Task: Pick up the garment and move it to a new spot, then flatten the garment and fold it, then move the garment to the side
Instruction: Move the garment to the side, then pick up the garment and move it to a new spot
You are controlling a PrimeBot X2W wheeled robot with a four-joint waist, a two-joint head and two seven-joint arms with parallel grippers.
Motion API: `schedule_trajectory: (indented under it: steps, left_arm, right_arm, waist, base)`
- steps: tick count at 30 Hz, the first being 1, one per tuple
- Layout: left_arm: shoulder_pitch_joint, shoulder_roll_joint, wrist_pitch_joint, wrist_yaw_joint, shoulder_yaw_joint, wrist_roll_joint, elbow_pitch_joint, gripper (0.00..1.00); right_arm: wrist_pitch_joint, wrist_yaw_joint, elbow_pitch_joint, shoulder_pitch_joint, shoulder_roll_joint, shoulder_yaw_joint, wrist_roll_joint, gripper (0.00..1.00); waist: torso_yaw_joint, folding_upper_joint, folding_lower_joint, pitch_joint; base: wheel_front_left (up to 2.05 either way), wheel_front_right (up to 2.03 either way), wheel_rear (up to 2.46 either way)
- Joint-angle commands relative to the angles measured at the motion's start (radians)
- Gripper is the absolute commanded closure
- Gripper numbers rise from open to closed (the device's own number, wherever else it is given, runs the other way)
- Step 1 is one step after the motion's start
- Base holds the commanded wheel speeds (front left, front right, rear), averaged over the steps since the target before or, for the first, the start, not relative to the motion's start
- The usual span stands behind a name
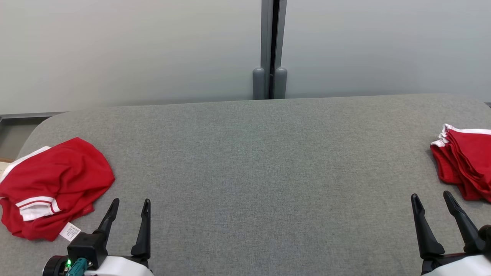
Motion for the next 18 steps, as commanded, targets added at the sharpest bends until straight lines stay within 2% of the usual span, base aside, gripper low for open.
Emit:
schedule_trajectory:
  steps: [1,18]
  left_arm:
    - [0.014,0.005,0.004,0.008,0.0,-0.002,-0.003,0.0]
    - [-0.008,0.005,0.001,0.018,-0.012,-0.013,0.01,0.0]
  right_arm:
    - [0.004,0.0,-0.005,0.014,-0.003,-0.002,0.005,0.0]
    - [0.009,0.0,-0.011,0.015,0.003,-0.015,0.01,0.0]
  waist:
    - [0.0,-0.0001,0.0,-0.001]
    - [0.007,-0.0001,0.0,-0.003]
  base:
    - [0.0,0.0,0.0]
    - [0.0,0.0,0.0]
